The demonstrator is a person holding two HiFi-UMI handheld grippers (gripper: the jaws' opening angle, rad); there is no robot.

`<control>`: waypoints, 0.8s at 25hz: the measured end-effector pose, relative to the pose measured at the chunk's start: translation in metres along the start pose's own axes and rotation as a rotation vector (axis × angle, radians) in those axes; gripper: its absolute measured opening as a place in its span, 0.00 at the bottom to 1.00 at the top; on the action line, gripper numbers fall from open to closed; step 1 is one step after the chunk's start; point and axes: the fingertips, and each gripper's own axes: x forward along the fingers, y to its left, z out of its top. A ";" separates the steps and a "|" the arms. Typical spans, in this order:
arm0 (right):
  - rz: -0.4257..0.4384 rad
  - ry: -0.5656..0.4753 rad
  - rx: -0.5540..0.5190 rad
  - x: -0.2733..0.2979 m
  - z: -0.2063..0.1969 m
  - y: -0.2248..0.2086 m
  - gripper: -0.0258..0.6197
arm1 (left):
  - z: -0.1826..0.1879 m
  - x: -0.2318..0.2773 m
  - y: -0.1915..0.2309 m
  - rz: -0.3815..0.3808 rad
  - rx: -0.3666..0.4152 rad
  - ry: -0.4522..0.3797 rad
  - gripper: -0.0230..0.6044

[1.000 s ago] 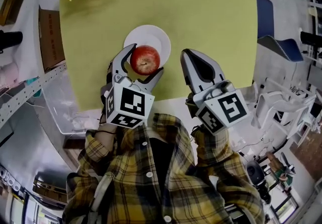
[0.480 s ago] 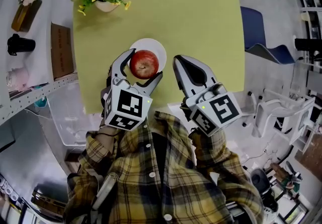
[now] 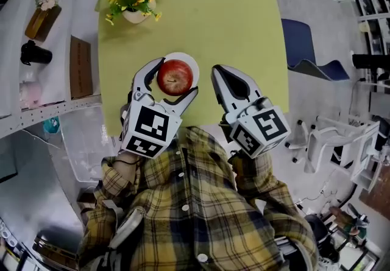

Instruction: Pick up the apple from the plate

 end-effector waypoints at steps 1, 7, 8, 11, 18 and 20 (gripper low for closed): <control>0.003 0.000 -0.001 -0.001 0.000 0.002 0.04 | 0.001 -0.004 -0.002 -0.004 -0.004 0.000 0.70; 0.014 -0.007 -0.032 -0.003 0.010 0.010 0.04 | 0.019 -0.025 -0.004 -0.019 0.005 -0.019 0.70; 0.015 -0.011 -0.036 -0.004 0.013 0.010 0.04 | 0.023 -0.028 -0.004 -0.019 0.005 -0.022 0.70; 0.018 -0.022 -0.048 -0.008 0.019 0.012 0.04 | 0.031 -0.036 -0.005 -0.023 0.003 -0.037 0.70; 0.024 -0.016 -0.076 -0.007 0.019 0.017 0.04 | 0.038 -0.039 -0.009 -0.040 0.006 -0.059 0.70; 0.026 -0.012 -0.077 -0.006 0.016 0.017 0.04 | 0.037 -0.039 -0.008 -0.043 0.004 -0.060 0.70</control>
